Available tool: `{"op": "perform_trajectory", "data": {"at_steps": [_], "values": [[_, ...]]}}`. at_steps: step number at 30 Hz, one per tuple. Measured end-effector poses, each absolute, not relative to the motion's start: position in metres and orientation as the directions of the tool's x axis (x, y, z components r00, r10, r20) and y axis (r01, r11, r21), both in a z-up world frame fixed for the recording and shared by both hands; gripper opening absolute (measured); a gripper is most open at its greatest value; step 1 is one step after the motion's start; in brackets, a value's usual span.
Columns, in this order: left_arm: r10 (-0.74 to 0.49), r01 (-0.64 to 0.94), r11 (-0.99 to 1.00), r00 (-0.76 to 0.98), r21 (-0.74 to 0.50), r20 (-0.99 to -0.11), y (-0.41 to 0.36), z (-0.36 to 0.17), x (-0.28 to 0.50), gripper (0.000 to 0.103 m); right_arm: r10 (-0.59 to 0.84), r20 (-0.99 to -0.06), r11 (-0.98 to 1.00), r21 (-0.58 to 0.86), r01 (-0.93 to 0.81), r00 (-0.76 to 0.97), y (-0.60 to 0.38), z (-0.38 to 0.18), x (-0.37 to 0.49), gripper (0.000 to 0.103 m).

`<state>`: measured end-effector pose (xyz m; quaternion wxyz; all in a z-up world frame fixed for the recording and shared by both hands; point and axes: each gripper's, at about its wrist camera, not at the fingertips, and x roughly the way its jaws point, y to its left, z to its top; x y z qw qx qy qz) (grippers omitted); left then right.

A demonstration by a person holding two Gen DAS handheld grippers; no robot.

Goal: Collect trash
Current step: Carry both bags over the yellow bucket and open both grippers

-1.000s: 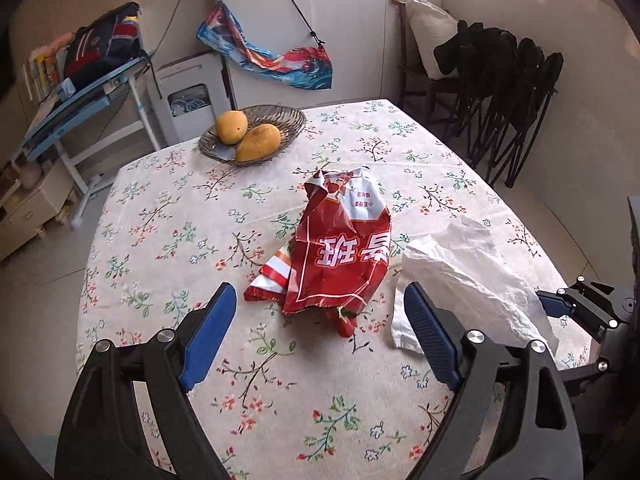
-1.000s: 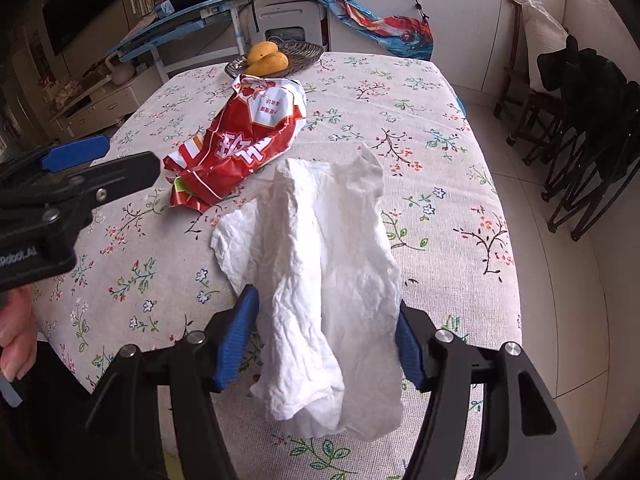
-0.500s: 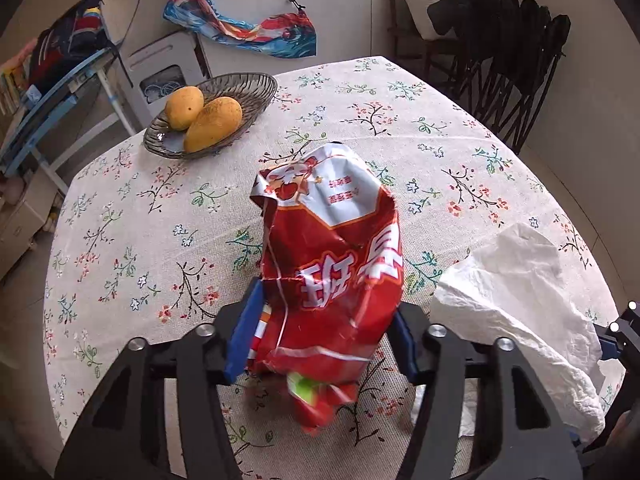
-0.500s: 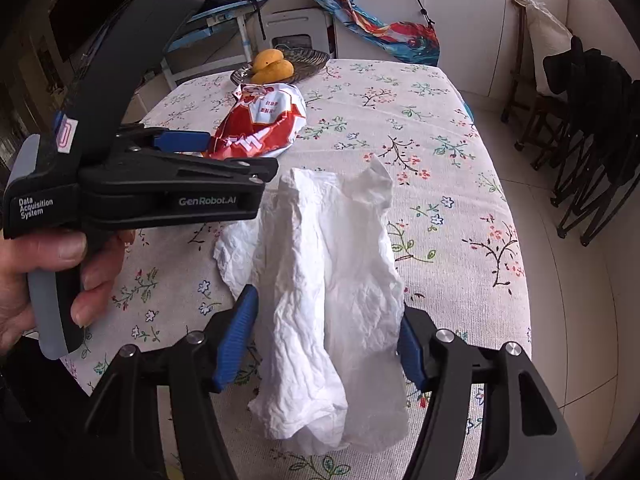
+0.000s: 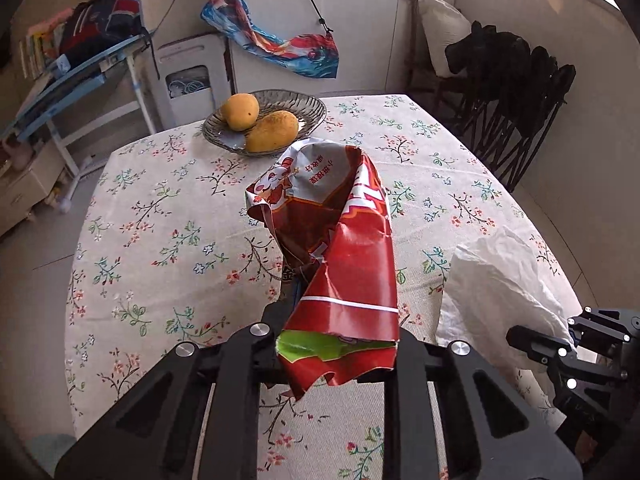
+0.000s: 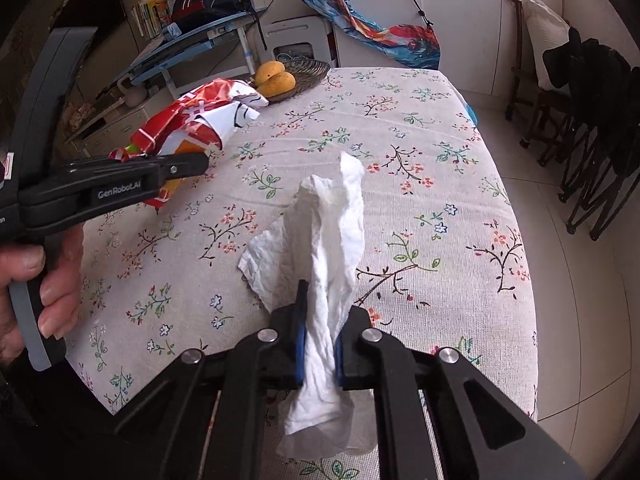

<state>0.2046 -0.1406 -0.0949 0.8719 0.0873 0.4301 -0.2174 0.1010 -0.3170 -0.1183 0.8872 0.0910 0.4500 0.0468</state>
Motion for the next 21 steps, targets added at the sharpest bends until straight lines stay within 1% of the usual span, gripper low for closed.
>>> {"op": "perform_trajectory", "data": {"at_steps": [4,12,17,21], "values": [[-0.306,0.418,0.906,0.559,-0.057,-0.77,-0.116,-0.082,0.183,0.018,0.204,-0.758,0.967,0.253,-0.008,0.62,-0.314,-0.112,0.098,0.011],[-0.294,0.338,0.937,0.619,-0.09,-0.728,-0.073,-0.064,0.128,0.018,0.29,-0.655,0.946,0.308,-0.104,0.697,-0.293,-0.089,0.08,0.011],[-0.266,0.303,0.95,0.648,-0.079,-0.714,-0.054,-0.063,0.094,0.018,0.338,-0.604,0.928,0.342,-0.148,0.722,-0.278,-0.083,0.06,0.011],[-0.249,0.295,0.954,0.664,-0.06,-0.705,-0.047,-0.062,0.072,0.018,0.37,-0.587,0.918,0.35,-0.186,0.72,-0.261,-0.083,0.045,0.011]]}}
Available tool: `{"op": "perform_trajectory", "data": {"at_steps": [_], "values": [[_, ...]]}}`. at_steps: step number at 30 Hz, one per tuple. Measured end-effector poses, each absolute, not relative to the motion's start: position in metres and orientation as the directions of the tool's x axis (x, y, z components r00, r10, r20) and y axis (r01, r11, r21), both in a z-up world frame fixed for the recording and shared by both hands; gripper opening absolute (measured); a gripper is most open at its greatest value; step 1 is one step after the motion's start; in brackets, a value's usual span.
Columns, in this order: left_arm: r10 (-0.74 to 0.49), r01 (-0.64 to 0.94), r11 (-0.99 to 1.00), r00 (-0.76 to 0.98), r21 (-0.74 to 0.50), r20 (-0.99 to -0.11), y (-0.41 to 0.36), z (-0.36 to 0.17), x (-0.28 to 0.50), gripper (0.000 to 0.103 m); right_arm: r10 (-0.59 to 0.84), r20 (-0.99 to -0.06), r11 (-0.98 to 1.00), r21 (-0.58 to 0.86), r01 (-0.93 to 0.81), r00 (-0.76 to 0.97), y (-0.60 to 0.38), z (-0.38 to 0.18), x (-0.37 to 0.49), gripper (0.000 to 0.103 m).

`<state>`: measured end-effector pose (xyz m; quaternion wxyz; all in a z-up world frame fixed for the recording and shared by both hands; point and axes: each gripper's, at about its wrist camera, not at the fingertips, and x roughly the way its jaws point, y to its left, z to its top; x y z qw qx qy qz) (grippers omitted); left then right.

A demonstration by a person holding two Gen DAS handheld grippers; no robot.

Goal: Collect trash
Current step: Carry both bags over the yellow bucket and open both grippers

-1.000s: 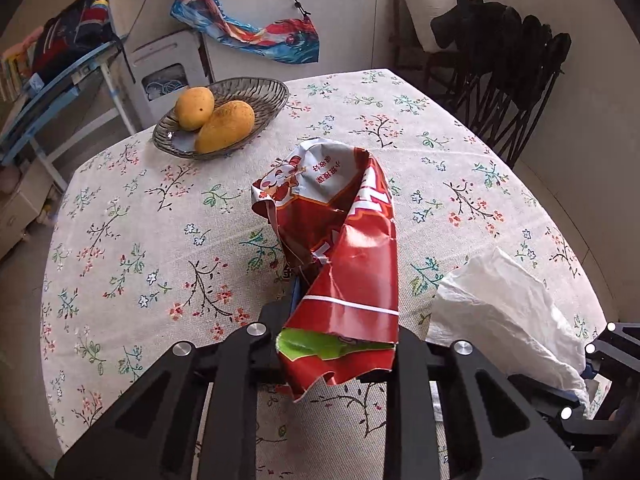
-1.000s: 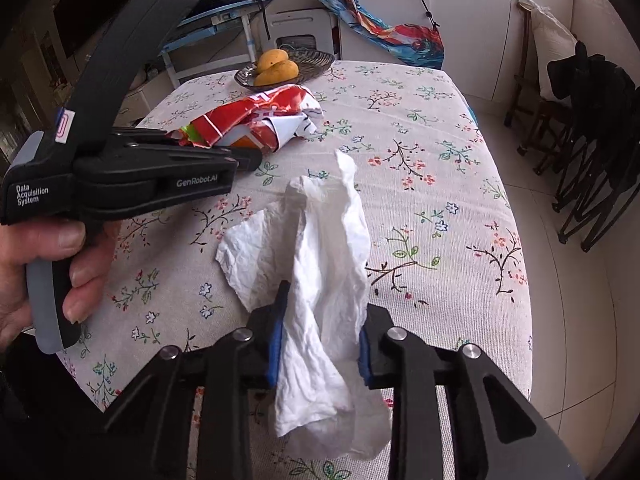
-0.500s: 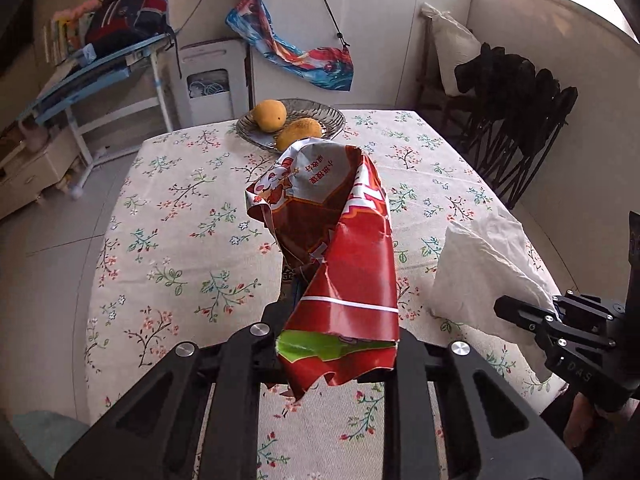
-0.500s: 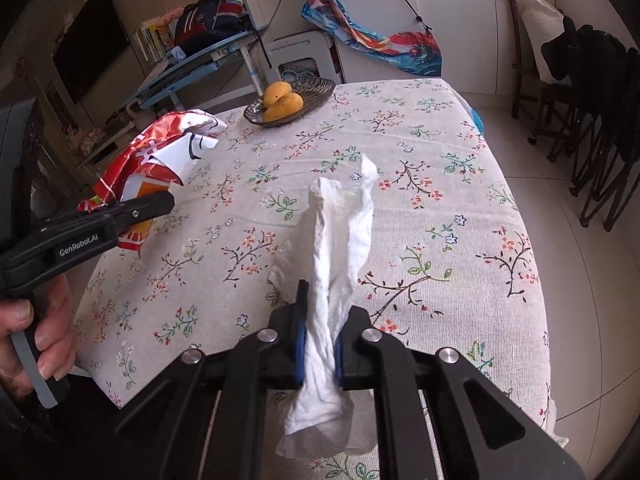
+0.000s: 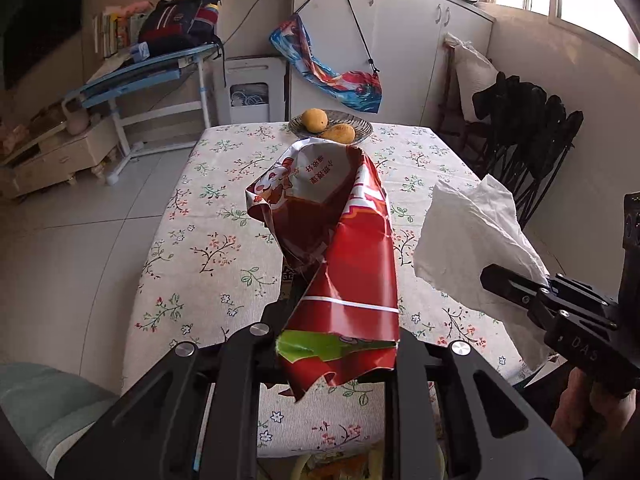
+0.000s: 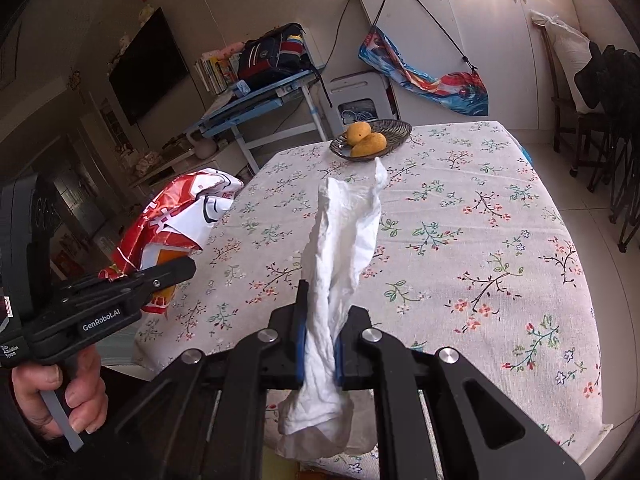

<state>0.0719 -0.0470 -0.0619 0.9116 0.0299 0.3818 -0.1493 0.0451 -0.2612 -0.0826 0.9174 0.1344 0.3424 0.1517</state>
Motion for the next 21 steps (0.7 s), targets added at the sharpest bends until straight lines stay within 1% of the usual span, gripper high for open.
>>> {"op": "perform_trajectory", "data": {"at_steps": [8,13,18,21], "values": [[-0.248,0.287,0.956,0.673,-0.063,-0.697,-0.037,-0.061,0.045,0.018,0.407,-0.59,0.904,0.369,-0.216,0.697,-0.241,-0.089,0.018,0.011],[-0.24,0.287,0.957,0.682,-0.048,-0.69,-0.035,-0.06,0.032,0.019,0.435,-0.61,0.895,0.374,-0.243,0.662,-0.231,-0.096,0.009,0.011],[-0.238,0.282,0.958,0.687,-0.051,-0.687,-0.034,-0.059,0.023,0.019,0.468,-0.657,0.883,0.363,-0.297,0.591,-0.208,-0.108,-0.007,0.011],[-0.237,0.277,0.959,0.688,-0.054,-0.686,-0.031,-0.058,0.017,0.019,0.47,-0.719,0.881,0.341,-0.329,0.513,-0.192,-0.125,-0.017,0.011]]}}
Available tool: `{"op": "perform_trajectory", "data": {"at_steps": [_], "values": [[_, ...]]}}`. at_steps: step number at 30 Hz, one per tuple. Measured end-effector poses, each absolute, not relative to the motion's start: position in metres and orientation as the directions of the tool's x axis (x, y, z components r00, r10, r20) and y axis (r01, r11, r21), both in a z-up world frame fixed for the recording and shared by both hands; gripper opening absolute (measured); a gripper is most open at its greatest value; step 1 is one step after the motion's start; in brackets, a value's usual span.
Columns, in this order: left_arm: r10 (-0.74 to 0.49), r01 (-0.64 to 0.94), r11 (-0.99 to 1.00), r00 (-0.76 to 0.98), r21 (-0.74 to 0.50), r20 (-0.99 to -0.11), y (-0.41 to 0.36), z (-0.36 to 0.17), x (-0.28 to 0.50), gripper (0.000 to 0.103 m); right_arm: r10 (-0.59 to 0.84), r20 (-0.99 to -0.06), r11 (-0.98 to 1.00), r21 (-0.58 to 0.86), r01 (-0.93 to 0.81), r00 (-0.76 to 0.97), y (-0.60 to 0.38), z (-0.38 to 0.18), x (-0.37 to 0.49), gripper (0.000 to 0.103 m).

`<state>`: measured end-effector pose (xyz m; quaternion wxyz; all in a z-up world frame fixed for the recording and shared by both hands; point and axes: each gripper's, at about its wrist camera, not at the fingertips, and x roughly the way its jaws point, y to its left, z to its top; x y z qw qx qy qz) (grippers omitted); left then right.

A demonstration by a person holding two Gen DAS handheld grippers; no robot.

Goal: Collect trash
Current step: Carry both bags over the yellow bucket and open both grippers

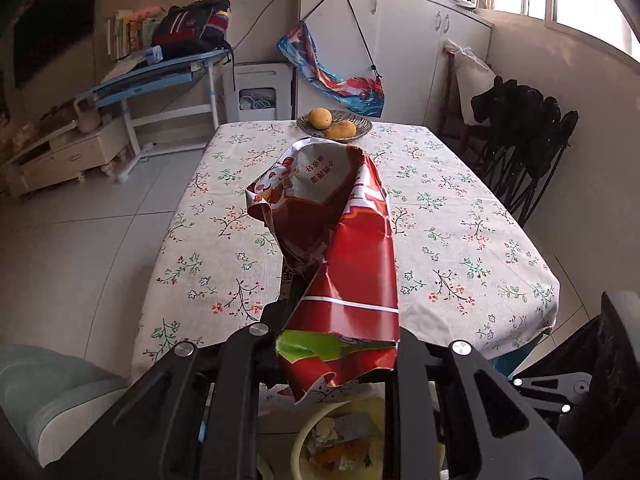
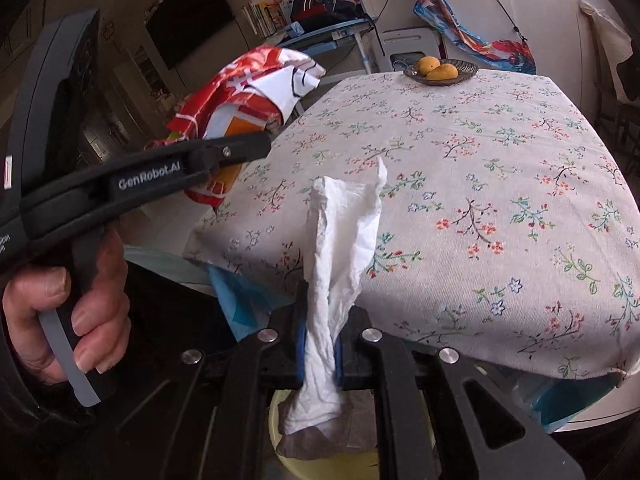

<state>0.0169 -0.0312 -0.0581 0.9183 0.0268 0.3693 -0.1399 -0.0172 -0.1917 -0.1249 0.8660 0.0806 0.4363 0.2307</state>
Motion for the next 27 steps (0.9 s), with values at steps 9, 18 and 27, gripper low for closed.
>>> {"op": "perform_trajectory", "data": {"at_steps": [9,18,27], "values": [[-0.246,0.277,0.959,0.693,-0.064,-0.678,-0.028,-0.058,-0.002,0.019,0.366,-0.883,0.895,0.247,-0.37,0.295,-0.15,-0.183,-0.032,0.011],[-0.255,0.285,0.956,0.694,-0.068,-0.673,-0.025,-0.059,-0.022,0.019,0.31,-0.914,0.921,0.221,-0.321,0.261,-0.148,-0.202,-0.03,0.034],[-0.263,0.299,0.952,0.691,-0.064,-0.673,-0.024,-0.062,-0.039,0.019,0.326,-0.874,0.933,0.237,-0.272,0.36,-0.162,-0.181,-0.036,0.044]]}}
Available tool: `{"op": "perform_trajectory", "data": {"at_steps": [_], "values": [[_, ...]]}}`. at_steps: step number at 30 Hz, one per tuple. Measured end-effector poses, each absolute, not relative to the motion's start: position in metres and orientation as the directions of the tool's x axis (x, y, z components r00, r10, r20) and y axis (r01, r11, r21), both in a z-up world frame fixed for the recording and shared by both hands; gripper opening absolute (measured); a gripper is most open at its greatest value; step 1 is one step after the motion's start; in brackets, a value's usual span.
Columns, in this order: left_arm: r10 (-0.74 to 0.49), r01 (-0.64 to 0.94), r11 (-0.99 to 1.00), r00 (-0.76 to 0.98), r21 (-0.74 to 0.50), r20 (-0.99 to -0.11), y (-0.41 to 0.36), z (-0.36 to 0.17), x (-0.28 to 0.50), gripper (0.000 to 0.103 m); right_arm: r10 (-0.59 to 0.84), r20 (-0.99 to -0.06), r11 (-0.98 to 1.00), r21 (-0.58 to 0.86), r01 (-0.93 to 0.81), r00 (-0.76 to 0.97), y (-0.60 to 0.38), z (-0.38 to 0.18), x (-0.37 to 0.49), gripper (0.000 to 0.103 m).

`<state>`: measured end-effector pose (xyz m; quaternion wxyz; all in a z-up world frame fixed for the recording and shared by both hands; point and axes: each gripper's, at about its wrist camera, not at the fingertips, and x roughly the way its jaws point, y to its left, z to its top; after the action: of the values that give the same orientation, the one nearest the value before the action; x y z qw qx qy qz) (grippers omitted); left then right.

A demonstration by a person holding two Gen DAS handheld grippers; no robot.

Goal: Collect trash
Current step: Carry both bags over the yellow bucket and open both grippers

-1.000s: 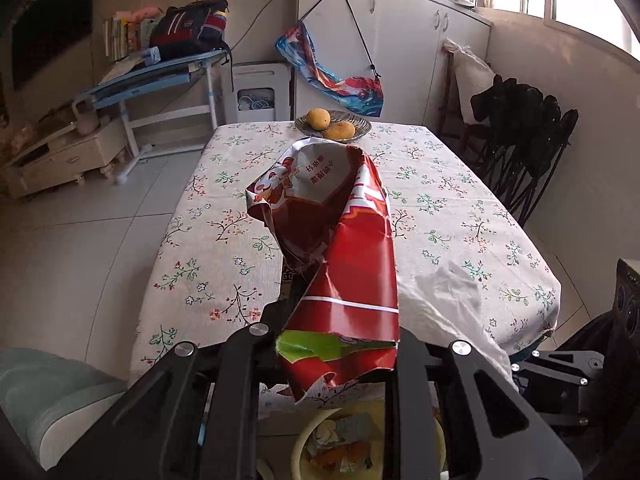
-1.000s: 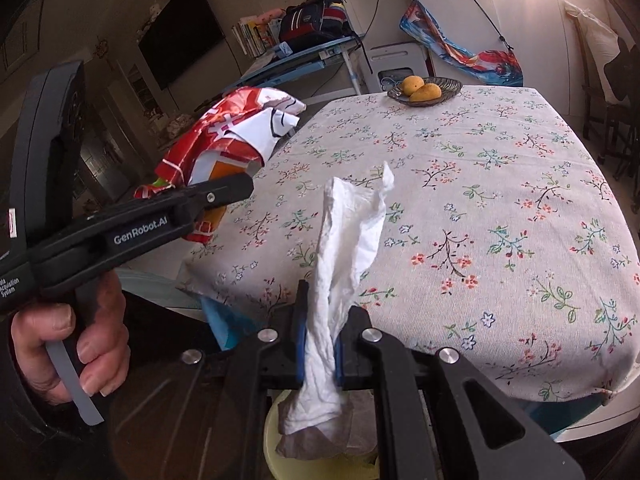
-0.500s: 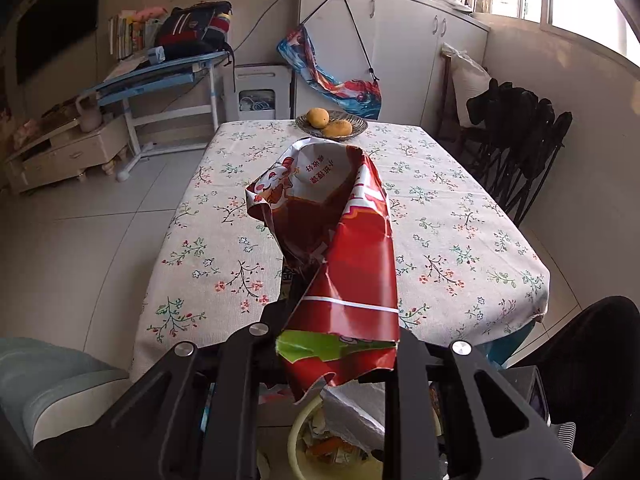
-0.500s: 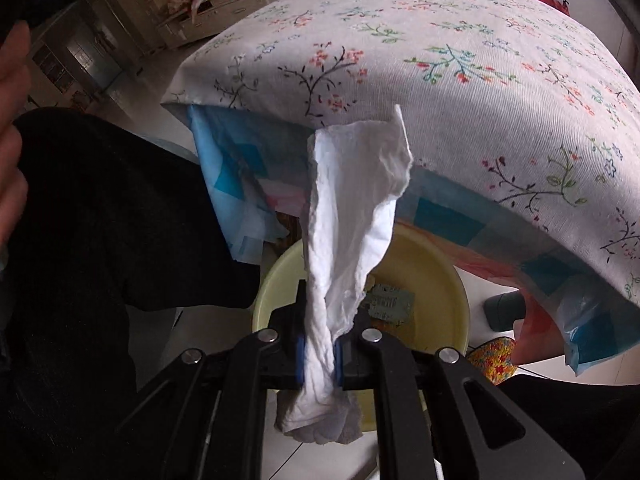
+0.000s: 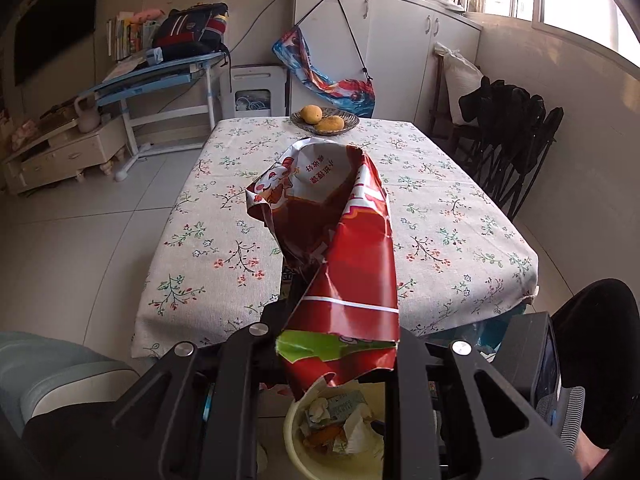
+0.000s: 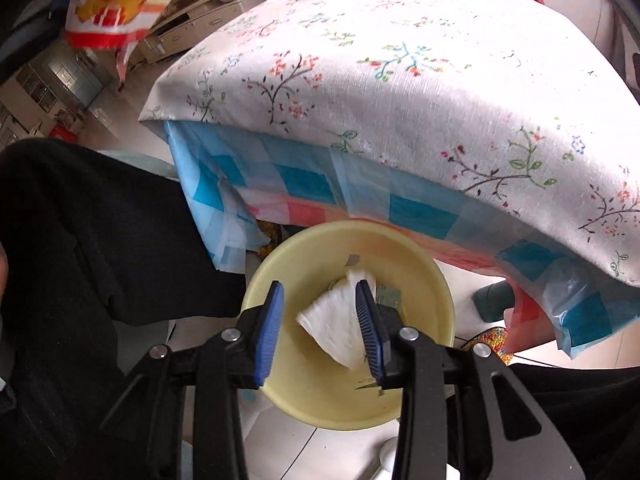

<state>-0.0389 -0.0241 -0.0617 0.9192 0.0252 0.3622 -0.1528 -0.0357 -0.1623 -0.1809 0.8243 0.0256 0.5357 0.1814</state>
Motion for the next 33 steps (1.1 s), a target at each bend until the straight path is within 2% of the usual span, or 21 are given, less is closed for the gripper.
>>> {"op": "perform_trajectory", "data": {"at_steps": [2,6,12,17,25,28,31,33], "values": [[-0.265,0.31,0.949,0.686,-0.058,-0.678,-0.027,-0.064,-0.042,0.019,0.327,-0.849,0.939,0.24,-0.248,0.415,-0.173,-0.168,-0.036,0.047],[-0.274,0.344,0.938,0.666,-0.041,-0.694,-0.033,-0.07,-0.052,0.019,0.284,-0.783,0.959,0.232,-0.163,0.553,-0.195,-0.143,-0.04,0.062],[-0.299,0.434,0.901,0.596,-0.014,-0.745,-0.049,-0.087,-0.073,0.019,0.21,-0.662,0.959,0.284,-0.018,0.719,-0.24,-0.109,-0.052,0.066],[-0.292,0.506,0.862,0.502,0.003,-0.814,-0.064,-0.112,-0.091,0.019,0.179,-0.584,0.943,0.332,0.031,0.791,-0.26,-0.09,-0.064,0.069],[-0.222,0.583,0.813,0.308,-0.001,-0.925,-0.084,-0.161,-0.102,0.019,0.191,-0.562,0.93,0.366,0.035,0.805,-0.266,-0.088,-0.065,0.071],[-0.182,0.595,0.804,0.272,0.016,-0.945,-0.088,-0.173,-0.105,0.023,0.197,-0.561,0.928,0.371,0.031,0.804,-0.267,-0.088,-0.065,0.071],[-0.158,0.599,0.801,0.253,0.026,-0.954,-0.092,-0.178,-0.105,0.032,0.2,-0.56,0.927,0.374,0.03,0.804,-0.268,-0.087,-0.066,0.072],[-0.147,0.599,0.8,0.254,0.036,-0.956,-0.092,-0.179,-0.106,0.047,0.2,-0.561,0.926,0.375,0.031,0.804,-0.269,-0.088,-0.065,0.072]]}}
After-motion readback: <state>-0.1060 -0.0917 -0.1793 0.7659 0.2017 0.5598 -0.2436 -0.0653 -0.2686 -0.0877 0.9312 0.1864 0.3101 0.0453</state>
